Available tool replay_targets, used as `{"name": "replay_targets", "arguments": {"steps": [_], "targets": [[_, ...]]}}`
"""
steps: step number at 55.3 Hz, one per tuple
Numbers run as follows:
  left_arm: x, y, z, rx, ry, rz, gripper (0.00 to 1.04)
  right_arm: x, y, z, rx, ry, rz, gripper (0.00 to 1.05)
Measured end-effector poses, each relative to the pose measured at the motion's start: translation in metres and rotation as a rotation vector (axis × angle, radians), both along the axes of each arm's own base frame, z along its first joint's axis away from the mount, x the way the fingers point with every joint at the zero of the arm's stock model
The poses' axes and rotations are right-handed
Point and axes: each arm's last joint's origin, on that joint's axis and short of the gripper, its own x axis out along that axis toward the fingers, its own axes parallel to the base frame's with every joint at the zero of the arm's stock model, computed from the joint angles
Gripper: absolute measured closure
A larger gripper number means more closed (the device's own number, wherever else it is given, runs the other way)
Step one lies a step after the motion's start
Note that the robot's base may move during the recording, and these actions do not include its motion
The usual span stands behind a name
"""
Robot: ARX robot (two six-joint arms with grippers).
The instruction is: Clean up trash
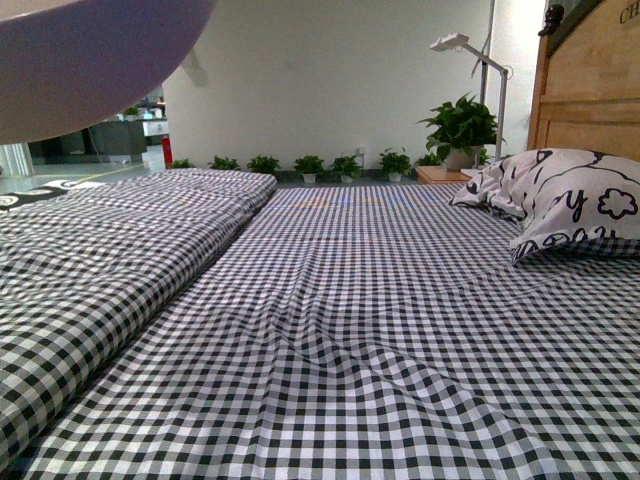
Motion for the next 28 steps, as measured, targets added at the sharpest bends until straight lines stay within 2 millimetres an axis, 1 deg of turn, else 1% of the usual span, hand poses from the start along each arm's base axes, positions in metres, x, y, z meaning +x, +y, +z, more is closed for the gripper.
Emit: {"name": "replay_targets", "arguments": {"steps": [28], "targets": [[-0.0015, -0.0009, -0.0007, -0.007, 0.000, -0.003, 0.78, -0.0009, -0.0013, -0.0011, -0.005, 0.007, -0.020, 0.86]]}}
